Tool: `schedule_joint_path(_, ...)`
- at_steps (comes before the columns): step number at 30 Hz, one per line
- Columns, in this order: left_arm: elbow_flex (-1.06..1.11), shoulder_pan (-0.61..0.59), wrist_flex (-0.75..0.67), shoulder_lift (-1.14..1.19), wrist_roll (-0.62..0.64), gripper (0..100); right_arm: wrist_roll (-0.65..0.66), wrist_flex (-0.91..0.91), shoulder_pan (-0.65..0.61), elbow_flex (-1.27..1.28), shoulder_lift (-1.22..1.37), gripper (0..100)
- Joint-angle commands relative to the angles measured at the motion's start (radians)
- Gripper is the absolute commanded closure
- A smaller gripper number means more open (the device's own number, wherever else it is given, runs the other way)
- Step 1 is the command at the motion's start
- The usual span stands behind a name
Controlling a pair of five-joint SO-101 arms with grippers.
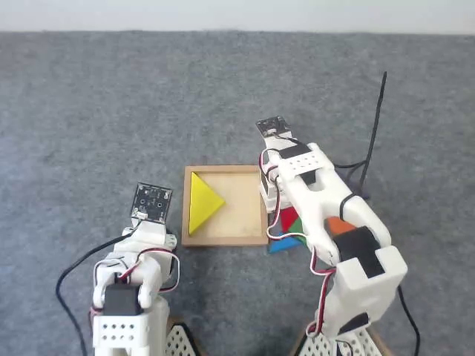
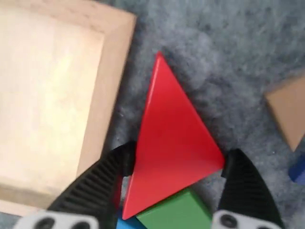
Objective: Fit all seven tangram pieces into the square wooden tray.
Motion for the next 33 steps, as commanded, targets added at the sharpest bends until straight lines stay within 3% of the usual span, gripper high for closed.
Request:
schedule_joint_path(1, -0.012, -0.003, 0.005, -0.018, 0.008, 99, -0.009, 0.008, 0.002, -0.023, 0.004, 80.9)
schedule_joint_path(12, -0.012, -0.003, 0.005, -0.018, 0.008, 99, -0.098, 0.016, 0.088, 0.015, -0.093, 81.0)
schedule_joint_path(24, -0.012, -0.003, 0.005, -0.018, 0.008, 99, -0.130, -0.093, 0.097, 0.247, -0.530, 81.2)
schedule_joint_path(29, -0.012, -0.003, 0.005, -0.018, 0.008, 99, -0.100, -0.081, 0.039, 0.241, -0.519, 80.7)
schedule_joint_path(33, -0.012, -0.003, 0.005, -0.018, 0.008, 99, -0.037, -0.079, 0.071, 0.235, -0.441, 76.8)
